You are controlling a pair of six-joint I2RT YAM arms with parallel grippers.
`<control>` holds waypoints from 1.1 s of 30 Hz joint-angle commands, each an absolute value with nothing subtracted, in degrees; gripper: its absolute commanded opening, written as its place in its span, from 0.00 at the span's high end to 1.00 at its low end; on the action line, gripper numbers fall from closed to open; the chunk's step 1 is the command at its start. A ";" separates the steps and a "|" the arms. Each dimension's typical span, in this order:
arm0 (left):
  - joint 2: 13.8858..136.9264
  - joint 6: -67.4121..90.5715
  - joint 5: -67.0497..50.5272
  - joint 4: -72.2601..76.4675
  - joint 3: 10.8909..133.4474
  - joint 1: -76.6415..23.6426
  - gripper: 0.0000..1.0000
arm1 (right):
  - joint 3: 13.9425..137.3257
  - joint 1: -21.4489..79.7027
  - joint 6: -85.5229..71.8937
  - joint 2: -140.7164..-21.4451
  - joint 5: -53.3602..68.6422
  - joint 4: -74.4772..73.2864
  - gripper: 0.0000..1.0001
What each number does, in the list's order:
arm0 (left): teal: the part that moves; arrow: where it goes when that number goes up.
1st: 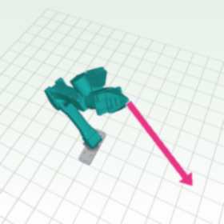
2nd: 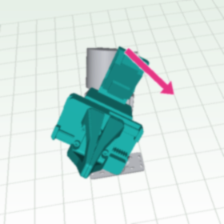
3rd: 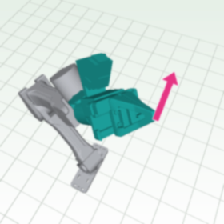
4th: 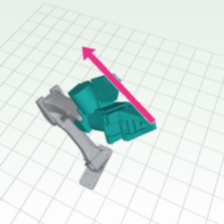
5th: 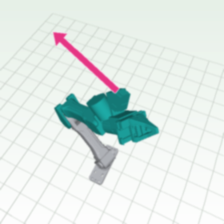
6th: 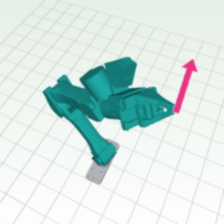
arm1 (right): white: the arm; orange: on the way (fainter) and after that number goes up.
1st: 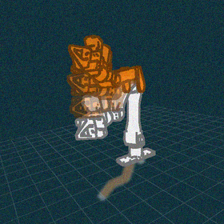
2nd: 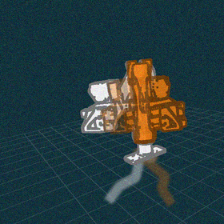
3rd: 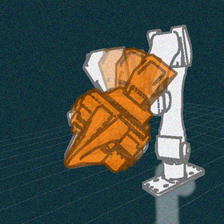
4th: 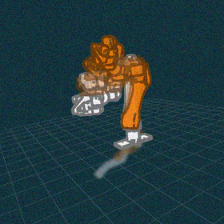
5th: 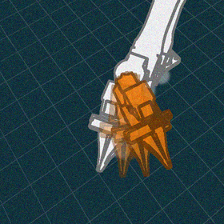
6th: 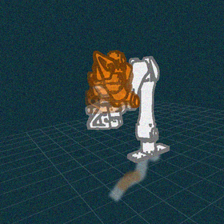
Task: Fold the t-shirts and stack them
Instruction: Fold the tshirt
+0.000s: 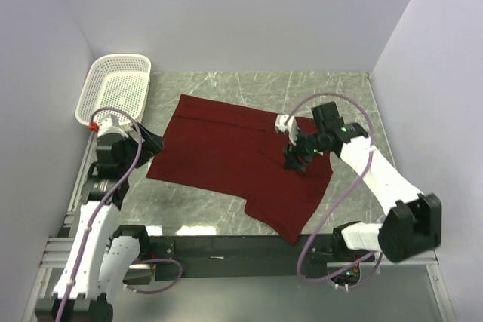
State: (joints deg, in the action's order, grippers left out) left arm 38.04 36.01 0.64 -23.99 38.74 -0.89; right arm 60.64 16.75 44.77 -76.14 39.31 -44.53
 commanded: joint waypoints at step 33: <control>75.14 66.00 14.33 -25.93 34.36 -0.79 0.49 | 43.78 16.85 70.23 -62.58 44.13 -55.55 0.35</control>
State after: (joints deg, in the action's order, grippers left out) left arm 73.36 64.88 11.49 -27.49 34.54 -0.89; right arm 45.78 12.45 66.43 -64.93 44.03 -53.01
